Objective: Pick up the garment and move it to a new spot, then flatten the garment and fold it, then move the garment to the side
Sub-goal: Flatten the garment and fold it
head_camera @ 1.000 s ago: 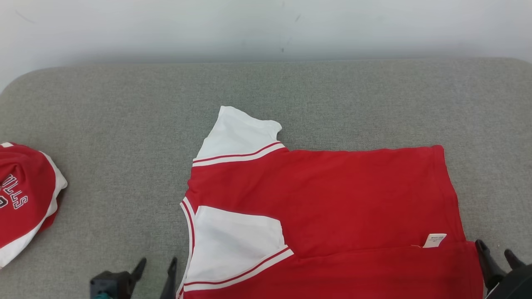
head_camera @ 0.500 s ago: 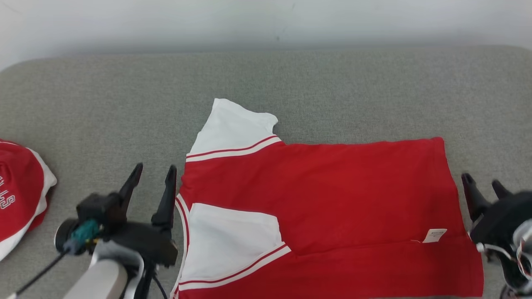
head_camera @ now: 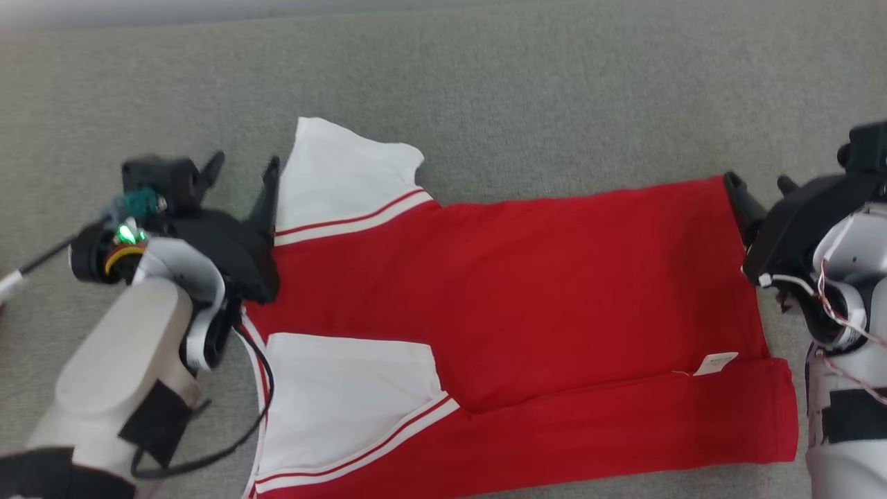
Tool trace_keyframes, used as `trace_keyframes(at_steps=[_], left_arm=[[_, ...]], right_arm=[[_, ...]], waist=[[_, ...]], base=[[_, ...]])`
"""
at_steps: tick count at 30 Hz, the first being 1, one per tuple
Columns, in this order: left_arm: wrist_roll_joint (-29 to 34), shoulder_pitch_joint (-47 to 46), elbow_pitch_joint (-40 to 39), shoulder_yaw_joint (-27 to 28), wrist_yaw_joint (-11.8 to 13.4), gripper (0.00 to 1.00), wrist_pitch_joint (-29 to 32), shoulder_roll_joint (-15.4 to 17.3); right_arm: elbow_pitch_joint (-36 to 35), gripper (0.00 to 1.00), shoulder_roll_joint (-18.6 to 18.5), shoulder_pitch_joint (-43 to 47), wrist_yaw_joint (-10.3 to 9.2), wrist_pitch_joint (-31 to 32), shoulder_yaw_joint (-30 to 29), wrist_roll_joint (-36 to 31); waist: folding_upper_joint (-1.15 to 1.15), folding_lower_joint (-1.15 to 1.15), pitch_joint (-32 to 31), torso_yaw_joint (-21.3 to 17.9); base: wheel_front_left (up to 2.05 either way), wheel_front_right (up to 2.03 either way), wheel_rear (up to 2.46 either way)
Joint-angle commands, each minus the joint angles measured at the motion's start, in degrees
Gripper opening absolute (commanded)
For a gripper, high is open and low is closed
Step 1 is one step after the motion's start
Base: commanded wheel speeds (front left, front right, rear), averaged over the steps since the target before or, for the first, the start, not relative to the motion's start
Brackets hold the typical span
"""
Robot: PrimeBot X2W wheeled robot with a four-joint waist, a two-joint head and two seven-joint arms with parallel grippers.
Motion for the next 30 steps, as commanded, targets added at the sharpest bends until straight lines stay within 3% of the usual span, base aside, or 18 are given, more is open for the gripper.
trace_keyframes(at_steps=[1, 9, 23, 30], left_arm=[[-0.2, -0.7, 0.3, 0.0, -0.3, 1.00, 0.1, -0.2], [-0.6, -9.2, 6.3, -1.1, -1.9, 1.00, 7.1, -0.9], [1.0, -15.1, 11.2, -3.7, 1.3, 1.00, 18.0, 0.9], [-1.4, -14.3, 11.1, -4.2, 0.1, 1.00, 25.3, 0.5]], right_arm=[[0.3, 1.00, -0.5, -0.7, 0.03, 0.0, 0.1, 0.2], [3.8, 1.00, -2.1, -6.5, 0.03, -0.9, 3.0, 0.6], [4.2, 1.00, -3.8, -8.7, 0.03, -0.6, 6.1, 0.8], [3.8, 1.00, -4.4, -9.0, 0.03, 2.6, 8.3, 0.7]], waist=[[-0.01, -0.01, 3.3, -2.2], [-0.01, -0.01, 6.9, -4.1], [-0.01, -0.01, 8.1, -5.1], [-0.01, -0.01, 8.7, -5.6]], base=[[0.00, 0.00, 0.00], [0.00, 0.00, 0.00], [0.00, 0.00, 0.00], [0.00, 0.00, 0.00]])
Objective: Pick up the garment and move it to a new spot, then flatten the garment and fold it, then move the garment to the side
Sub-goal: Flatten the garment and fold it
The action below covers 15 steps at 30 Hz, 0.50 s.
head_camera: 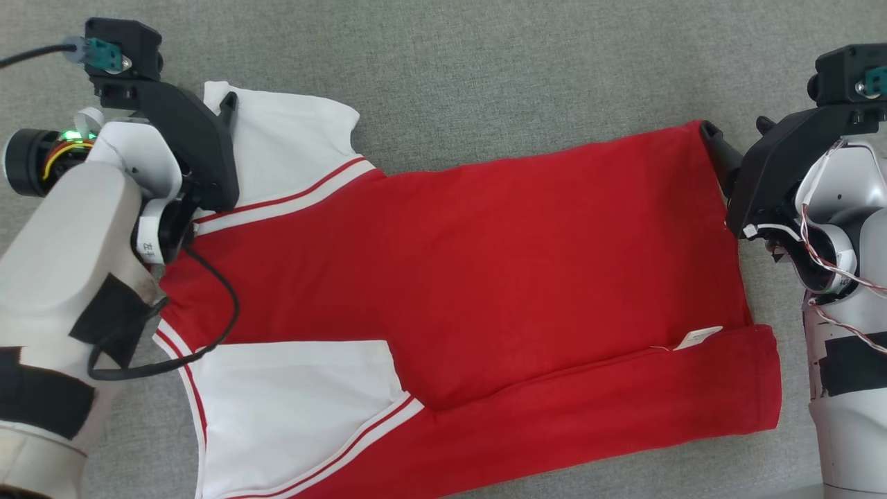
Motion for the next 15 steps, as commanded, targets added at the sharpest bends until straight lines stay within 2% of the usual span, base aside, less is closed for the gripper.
trace_keyframes(at_steps=[1, 2, 3, 4, 5, 9, 15], left_arm=[[-0.8, 2.0, 0.5, -0.6, -0.8, 1.00, 2.0, 0.0], [-1.3, 2.0, 0.3, -0.5, -1.3, 0.74, 2.7, 0.1], [-1.6, 2.0, 0.0, -0.5, -1.9, 0.74, 3.4, 0.4], [-2.0, 2.0, -0.3, -0.4, -2.3, 0.20, 3.9, 0.8], [-2.0, 2.0, -0.6, -0.6, -2.8, 0.00, 4.5, 1.5], [-2.4, 1.8, -2.1, -0.3, -3.2, 0.00, 5.8, 3.9], [-2.2, 2.2, -4.9, -0.3, -2.0, 0.00, 6.2, 4.5]], right_arm=[[-0.5, 1.00, -0.7, -0.5, 0.03, 0.7, 0.4, -0.3], [-0.6, 1.00, -0.8, -0.6, 0.03, 1.1, 0.7, -0.4], [-0.8, 1.00, -0.9, -0.7, 0.03, 1.6, 1.0, -0.4], [-1.0, 1.00, -1.0, -0.9, 0.03, 1.8, 1.1, -0.3], [-1.3, 1.00, -1.1, -1.2, 0.03, 1.9, 1.2, -0.3], [-1.6, 1.00, -1.5, -2.0, 0.03, 2.7, 1.6, -0.2], [-1.3, 1.00, -2.3, -2.6, 0.03, 5.0, 2.1, -0.5]], waist=[[0.00, 0.01, 0.4, -0.3], [0.00, 0.01, 0.6, -0.5], [0.00, 0.01, 0.9, -0.7], [0.00, 0.01, 1.1, -0.8], [0.00, 0.01, 1.3, -1.0], [0.00, 0.01, 1.8, -1.4], [0.00, 0.01, 2.1, -1.2]], base=[[0.00, 0.00, 0.00], [0.00, 0.00, 0.00], [0.00, 0.00, 0.00], [0.00, 0.00, 0.00], [0.00, 0.00, 0.00], [0.00, 0.00, 0.00], [0.00, 0.00, 0.00]])
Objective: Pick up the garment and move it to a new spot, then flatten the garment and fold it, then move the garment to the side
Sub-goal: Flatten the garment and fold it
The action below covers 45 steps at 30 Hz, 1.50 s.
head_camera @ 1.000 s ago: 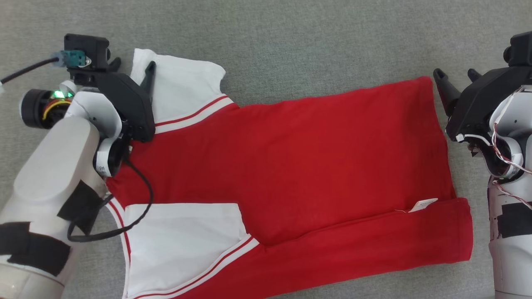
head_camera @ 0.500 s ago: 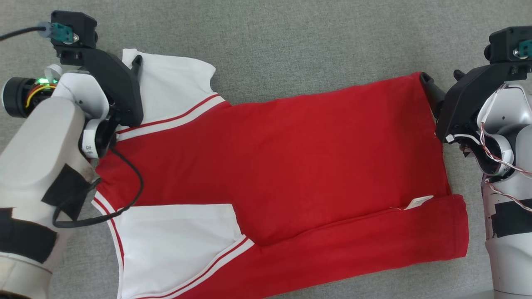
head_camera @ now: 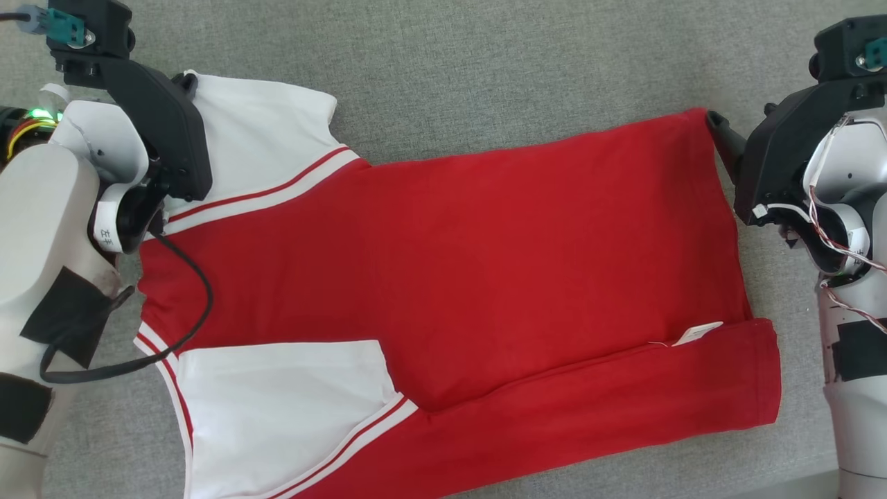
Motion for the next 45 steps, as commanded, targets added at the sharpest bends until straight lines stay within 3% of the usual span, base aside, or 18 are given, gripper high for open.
trace_keyframes(at_steps=[1, 7, 19, 20, 21, 22, 23, 32, 45], left_arm=[[-0.2, 2.6, 0.6, -0.9, 0.3, 0.00, 1.2, -0.1], [-0.4, 3.5, -2.2, -1.1, 1.3, 0.00, 1.9, 0.6], [-1.0, 3.9, -5.4, -1.6, 2.1, 0.00, 2.5, 0.1], [-1.1, 3.8, -5.4, -1.7, 2.0, 0.00, 2.5, 0.1], [-1.2, 3.8, -5.4, -1.5, 2.1, 0.00, 2.3, 0.0], [-1.2, 3.7, -5.3, -1.3, 2.4, 0.00, 1.8, 0.0], [-1.2, 3.7, -5.3, -1.1, 2.7, 0.00, 1.2, -0.1], [1.6, 4.4, -5.2, 0.9, 5.2, 0.00, -12.0, -2.0], [4.7, 8.9, -2.5, 1.2, 3.8, 0.00, -34.5, -6.0]], right_arm=[[0.1, 1.00, -0.8, -0.3, 0.03, 0.6, 0.4, -0.5], [1.7, 1.00, -3.4, -1.6, 0.03, 1.7, 3.2, 0.1], [10.3, 1.00, -4.6, -4.6, 0.03, 1.5, 9.4, 2.0], [11.0, 0.86, -4.6, -4.6, 0.03, 1.6, 9.8, 2.3], [11.5, 0.56, -4.7, -4.6, 0.03, 1.7, 10.1, 2.5], [12.0, 0.19, -4.7, -4.6, 0.03, 1.6, 10.4, 2.6], [12.4, 0.00, -4.9, -4.7, 0.03, 1.4, 10.6, 2.7], [13.0, 0.00, -5.9, -4.0, -0.05, -2.6, 8.9, 2.5], [12.5, 0.00, -4.9, 0.8, -0.05, -12.9, 3.0, 1.1]], waist=[[0.00, 0.01, 0.1, 0.1], [0.00, 0.01, 0.2, 0.6], [0.00, 0.01, 1.3, 2.1], [0.00, 0.01, 1.4, 2.2], [0.00, 0.01, 1.4, 2.3], [0.00, 0.01, 1.5, 2.3], [0.00, 0.01, 1.5, 2.4], [0.00, 0.01, -0.7, 3.2], [0.00, 0.01, -6.0, 5.8]], base=[[0.00, 0.00, 0.00], [0.00, 0.00, 0.00], [0.00, 0.00, 0.00], [0.00, 0.00, 0.00], [0.00, 0.00, 0.00], [0.00, 0.00, 0.00], [0.00, 0.00, 0.00], [0.00, 0.00, 0.00], [0.00, 0.00, 0.00]])
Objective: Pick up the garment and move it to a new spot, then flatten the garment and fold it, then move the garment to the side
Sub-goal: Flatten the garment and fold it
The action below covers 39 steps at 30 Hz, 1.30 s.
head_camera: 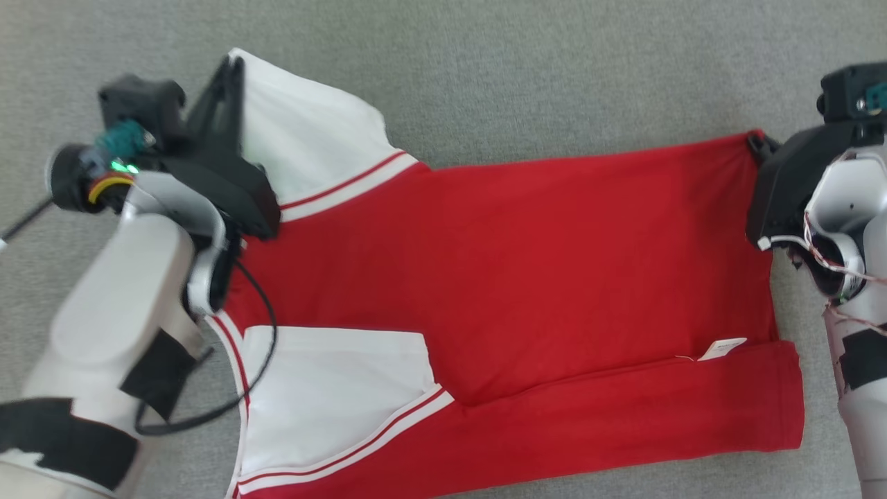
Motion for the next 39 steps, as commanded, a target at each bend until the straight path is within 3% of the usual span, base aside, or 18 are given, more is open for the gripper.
trace_keyframes(at_steps=[1, 6, 12, 26, 39], left_arm=[[0.3, 1.8, 0.7, -0.4, -0.5, 0.00, -1.5, -0.9], [1.0, 4.0, 1.6, -1.6, -1.8, 0.00, -5.7, -2.4], [1.8, 9.4, -0.9, -3.0, -2.2, 0.00, -7.8, -2.6], [0.8, 31.4, -19.4, -2.8, 1.4, 0.00, -9.2, 0.8], [-2.5, 43.3, -25.6, -3.5, 4.5, 0.00, -8.5, 0.8]], right_arm=[[0.5, 0.00, 0.2, 1.3, -0.15, -0.9, -0.7, -0.7], [0.5, 0.00, 0.5, 4.1, -0.15, -2.6, -1.5, 0.0], [-3.0, 0.00, -2.0, 10.1, -0.15, -3.2, -0.8, 1.1], [-12.9, 0.00, -7.7, 25.2, -0.15, -2.8, -2.1, -0.6], [-14.1, 0.00, -9.0, 32.4, -0.15, -1.8, -1.2, -1.5]], waist=[[0.00, -0.01, -1.9, 1.1], [0.00, -0.01, -4.7, 2.2], [0.00, -0.01, -8.3, 4.0], [0.00, -0.01, -13.2, 7.4], [0.00, -0.01, -15.3, 8.8]], base=[[0.00, 0.00, 0.00], [0.00, 0.00, 0.00], [0.00, 0.00, 0.00], [0.00, 0.00, 0.00], [0.00, 0.00, 0.00]])
